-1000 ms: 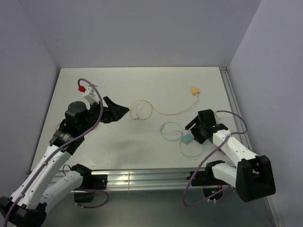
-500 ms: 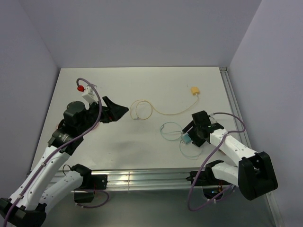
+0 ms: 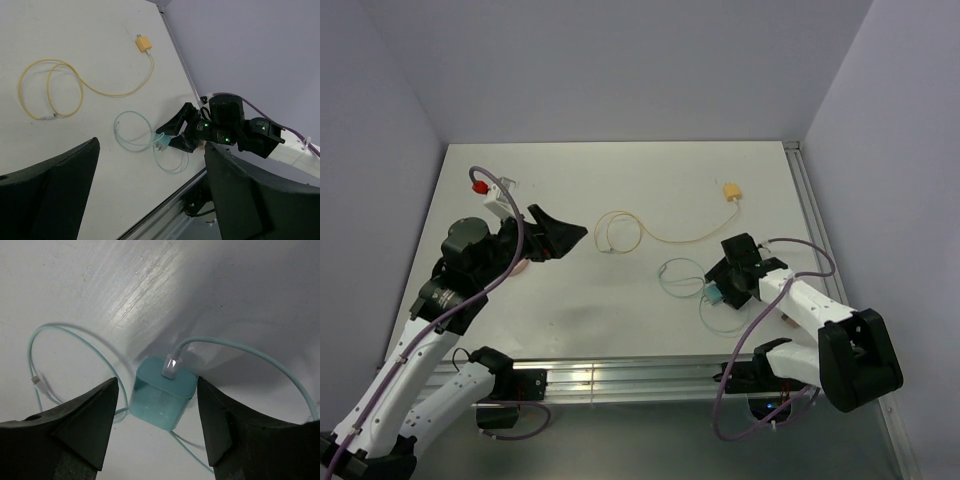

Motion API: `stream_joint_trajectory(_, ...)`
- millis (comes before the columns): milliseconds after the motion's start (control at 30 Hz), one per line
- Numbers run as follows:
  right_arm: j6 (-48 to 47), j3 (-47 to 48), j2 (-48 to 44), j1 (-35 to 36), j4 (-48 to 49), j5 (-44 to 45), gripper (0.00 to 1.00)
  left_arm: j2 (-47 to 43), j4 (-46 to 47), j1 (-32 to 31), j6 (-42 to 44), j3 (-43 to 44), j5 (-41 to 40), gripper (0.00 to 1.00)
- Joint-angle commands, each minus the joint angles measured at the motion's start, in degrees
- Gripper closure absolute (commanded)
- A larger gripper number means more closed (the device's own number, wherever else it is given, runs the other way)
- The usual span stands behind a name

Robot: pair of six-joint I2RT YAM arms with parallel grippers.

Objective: Insert the plug

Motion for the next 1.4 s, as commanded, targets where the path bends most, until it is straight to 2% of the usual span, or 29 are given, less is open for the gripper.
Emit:
stream_joint_trajectory(0, -0.2, 0.1, 1.4, 0.9, 1.9, 0.3, 0.29, -0.3, 0.8, -0.4, 1.3, 2.3, 0.5, 0.09)
stream_joint_trajectory(33, -0.5, 0.3, 1.6, 0.9, 2.0, 0.2, 0.31, -0.3, 0.7, -0.4, 1.4, 2.3, 0.6, 0.09)
stream_joint_trajectory(100, -1.0, 0.7, 2.7, 1.2, 2.4, -0.1, 0.45, -0.2, 0.3, -0.4, 1.3, 2.8, 0.8, 0.09)
stream_joint_trajectory(133, -1.3, 1.4, 2.9, 1.3, 2.2, 0.0, 0.64, -0.3, 0.3, -0.3, 1.3, 2.9, 0.8, 0.09)
stream_joint_trajectory(167, -1.7, 1.8, 2.8, 1.6, 1.8, 0.1, 0.73, -0.3, 0.3, -0.4, 1.3, 2.8, 0.7, 0.10)
stream_joint_trajectory(200, -1.8, 2.1, 2.5, 2.2, 1.3, 0.6, 0.79, -0.7, 0.1, -0.4, 1.5, 2.9, 0.6, 0.11)
stream_joint_trajectory(300, -2.9, 3.1, -0.2, 3.5, -0.2, 3.6, 0.86, -0.8, -0.7, -0.3, 1.8, 3.2, -0.1, 0.11)
stream_joint_trajectory(400, -6.1, 5.1, -5.0, 3.6, -2.8, 7.3, 1.00, -0.1, -1.8, -0.4, 2.2, 4.3, 0.5, 0.11)
stream_joint_trajectory(533, -13.0, 7.5, -15.0, 3.8, -2.1, 8.4, 1.00, 0.8, -2.0, -0.4, 2.8, 4.6, 1.4, 0.14)
stream_joint_trajectory(633, -21.7, 8.6, -20.7, 4.0, 3.2, 2.6, 1.00, 1.9, -3.4, -0.5, 3.5, 6.1, 1.8, 0.15)
stream_joint_trajectory(700, -28.1, 9.4, -22.2, 4.1, 7.7, -4.4, 1.00, 3.2, -4.5, -0.5, 3.7, 6.8, 2.0, 0.16)
stream_joint_trajectory(833, -37.4, 16.6, -19.8, 5.0, 9.2, -12.6, 1.00, 6.4, -6.6, -0.5, 4.0, 9.9, 6.3, 0.19)
stream_joint_trajectory(867, -39.0, 17.6, -19.3, 6.7, 9.5, -13.8, 1.00, 8.0, -7.0, -0.5, 4.1, 10.5, 7.6, 0.23)
stream_joint_trajectory(967, -44.5, 19.5, -18.2, 8.9, 11.2, -20.7, 1.00, 10.4, -8.5, -0.6, 4.2, 12.5, 12.9, 0.26)
stream_joint_trajectory(1100, -52.0, 19.6, -18.8, 14.9, 13.5, -27.3, 1.00, 11.3, -7.2, -1.4, 1.7, 13.3, 16.7, 0.25)
stream_joint_trajectory(1267, -56.7, 17.7, -20.8, 22.4, 15.8, -30.3, 1.00, 13.5, -7.2, -4.2, 0.1, 12.8, 18.1, 0.24)
stream_joint_trajectory(1367, -59.7, 17.6, -21.6, 27.7, 14.6, -28.3, 1.00, 15.9, -6.1, -7.6, -1.0, 11.4, 18.2, 0.24)
